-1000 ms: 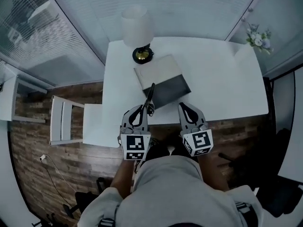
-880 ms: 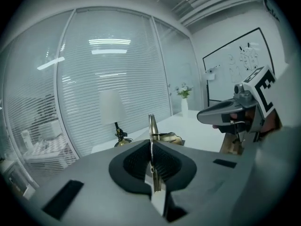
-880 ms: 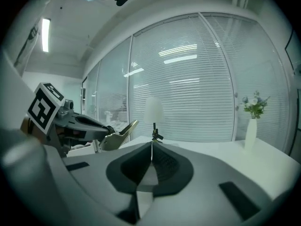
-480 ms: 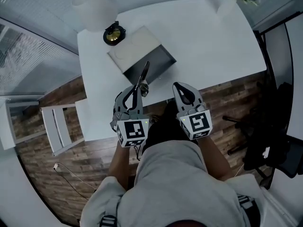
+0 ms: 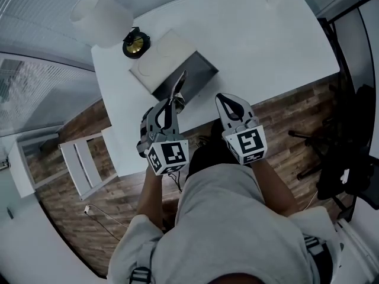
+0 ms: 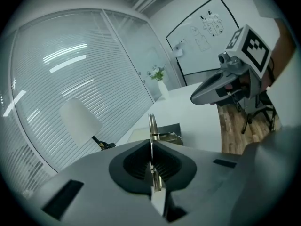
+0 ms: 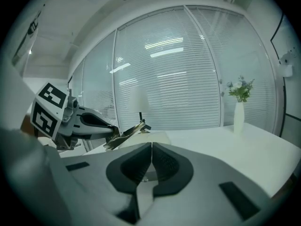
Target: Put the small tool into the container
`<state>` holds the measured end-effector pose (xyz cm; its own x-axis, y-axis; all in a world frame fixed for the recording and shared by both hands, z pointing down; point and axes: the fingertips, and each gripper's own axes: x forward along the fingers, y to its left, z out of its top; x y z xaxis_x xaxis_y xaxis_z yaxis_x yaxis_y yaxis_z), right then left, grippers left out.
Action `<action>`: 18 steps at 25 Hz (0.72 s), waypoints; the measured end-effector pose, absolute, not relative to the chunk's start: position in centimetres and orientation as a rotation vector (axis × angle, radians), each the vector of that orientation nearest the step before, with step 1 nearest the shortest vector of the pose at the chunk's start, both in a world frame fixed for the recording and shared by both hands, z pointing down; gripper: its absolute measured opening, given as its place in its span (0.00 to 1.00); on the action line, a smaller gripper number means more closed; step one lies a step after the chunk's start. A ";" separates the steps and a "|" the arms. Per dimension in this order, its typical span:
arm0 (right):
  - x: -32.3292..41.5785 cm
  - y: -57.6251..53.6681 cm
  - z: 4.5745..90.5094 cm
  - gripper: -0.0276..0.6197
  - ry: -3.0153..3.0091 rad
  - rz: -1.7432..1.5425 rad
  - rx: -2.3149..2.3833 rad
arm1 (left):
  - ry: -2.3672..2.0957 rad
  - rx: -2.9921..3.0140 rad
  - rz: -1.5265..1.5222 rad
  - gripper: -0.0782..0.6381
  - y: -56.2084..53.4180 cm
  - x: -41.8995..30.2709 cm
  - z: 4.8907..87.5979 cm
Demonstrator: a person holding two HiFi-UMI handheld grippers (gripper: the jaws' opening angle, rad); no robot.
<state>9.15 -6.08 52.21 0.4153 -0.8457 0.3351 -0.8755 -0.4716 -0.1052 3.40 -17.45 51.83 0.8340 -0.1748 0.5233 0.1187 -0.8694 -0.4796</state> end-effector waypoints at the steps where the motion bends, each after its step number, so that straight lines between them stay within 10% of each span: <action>1: 9.4 -6.1 52.4 0.08 -1.562 0.536 2.571 | 0.027 -2.477 -0.792 0.15 -17.4 3.7 52.2; 18: 13.0 -5.3 53.9 0.08 -1.513 0.601 2.593 | -0.132 -2.331 -0.904 0.15 -16.3 8.2 56.4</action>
